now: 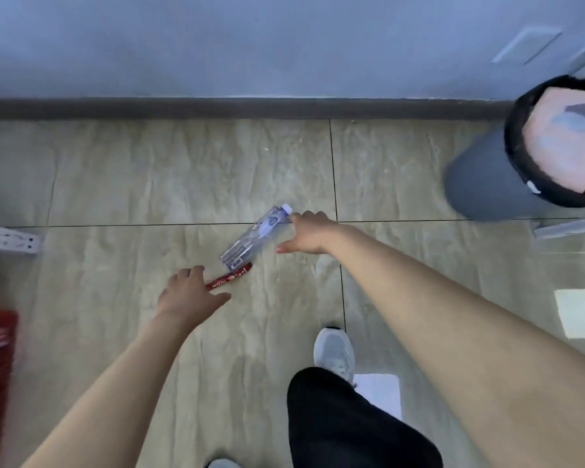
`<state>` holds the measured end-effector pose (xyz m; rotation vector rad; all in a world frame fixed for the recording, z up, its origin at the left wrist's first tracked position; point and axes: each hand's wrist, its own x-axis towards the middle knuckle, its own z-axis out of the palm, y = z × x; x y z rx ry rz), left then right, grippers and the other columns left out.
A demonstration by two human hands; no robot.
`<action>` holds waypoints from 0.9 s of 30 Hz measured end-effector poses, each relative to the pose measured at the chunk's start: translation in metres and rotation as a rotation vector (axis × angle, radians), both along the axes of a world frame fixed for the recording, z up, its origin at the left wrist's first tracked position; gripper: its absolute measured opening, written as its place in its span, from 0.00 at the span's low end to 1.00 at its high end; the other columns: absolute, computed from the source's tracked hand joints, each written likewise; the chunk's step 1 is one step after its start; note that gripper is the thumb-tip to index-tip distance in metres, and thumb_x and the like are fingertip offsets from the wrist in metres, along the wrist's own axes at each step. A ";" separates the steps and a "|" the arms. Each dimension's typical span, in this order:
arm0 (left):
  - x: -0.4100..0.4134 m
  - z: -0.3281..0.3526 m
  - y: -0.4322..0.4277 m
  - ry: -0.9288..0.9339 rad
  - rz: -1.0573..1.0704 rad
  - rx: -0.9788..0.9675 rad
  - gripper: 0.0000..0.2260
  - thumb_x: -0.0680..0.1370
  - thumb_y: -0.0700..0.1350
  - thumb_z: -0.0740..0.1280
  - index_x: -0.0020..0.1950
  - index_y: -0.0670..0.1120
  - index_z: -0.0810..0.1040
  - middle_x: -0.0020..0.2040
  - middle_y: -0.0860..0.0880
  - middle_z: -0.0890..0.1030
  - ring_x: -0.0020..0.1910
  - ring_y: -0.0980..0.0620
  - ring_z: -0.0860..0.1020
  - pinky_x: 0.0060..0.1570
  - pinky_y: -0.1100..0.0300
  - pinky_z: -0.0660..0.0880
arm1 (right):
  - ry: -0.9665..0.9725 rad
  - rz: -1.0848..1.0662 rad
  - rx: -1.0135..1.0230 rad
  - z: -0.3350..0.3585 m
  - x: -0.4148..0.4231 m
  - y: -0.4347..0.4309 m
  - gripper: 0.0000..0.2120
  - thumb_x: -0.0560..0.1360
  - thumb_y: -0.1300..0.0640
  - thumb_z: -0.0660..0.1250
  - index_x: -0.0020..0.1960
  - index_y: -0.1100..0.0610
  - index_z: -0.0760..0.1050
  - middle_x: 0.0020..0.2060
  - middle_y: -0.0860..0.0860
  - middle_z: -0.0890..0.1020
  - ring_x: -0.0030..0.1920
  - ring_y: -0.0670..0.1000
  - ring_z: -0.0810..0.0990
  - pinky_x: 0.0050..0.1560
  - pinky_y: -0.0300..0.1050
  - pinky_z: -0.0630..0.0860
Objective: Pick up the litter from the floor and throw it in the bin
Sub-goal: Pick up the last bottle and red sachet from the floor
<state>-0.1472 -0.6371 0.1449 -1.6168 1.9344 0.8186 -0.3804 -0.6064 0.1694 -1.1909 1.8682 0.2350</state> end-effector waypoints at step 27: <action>0.012 -0.106 -0.023 0.122 0.063 -0.050 0.09 0.70 0.53 0.71 0.37 0.51 0.73 0.35 0.52 0.76 0.35 0.48 0.75 0.36 0.59 0.66 | 0.306 0.061 -0.004 -0.107 -0.022 0.014 0.38 0.65 0.34 0.69 0.66 0.57 0.68 0.61 0.54 0.74 0.63 0.56 0.73 0.55 0.48 0.71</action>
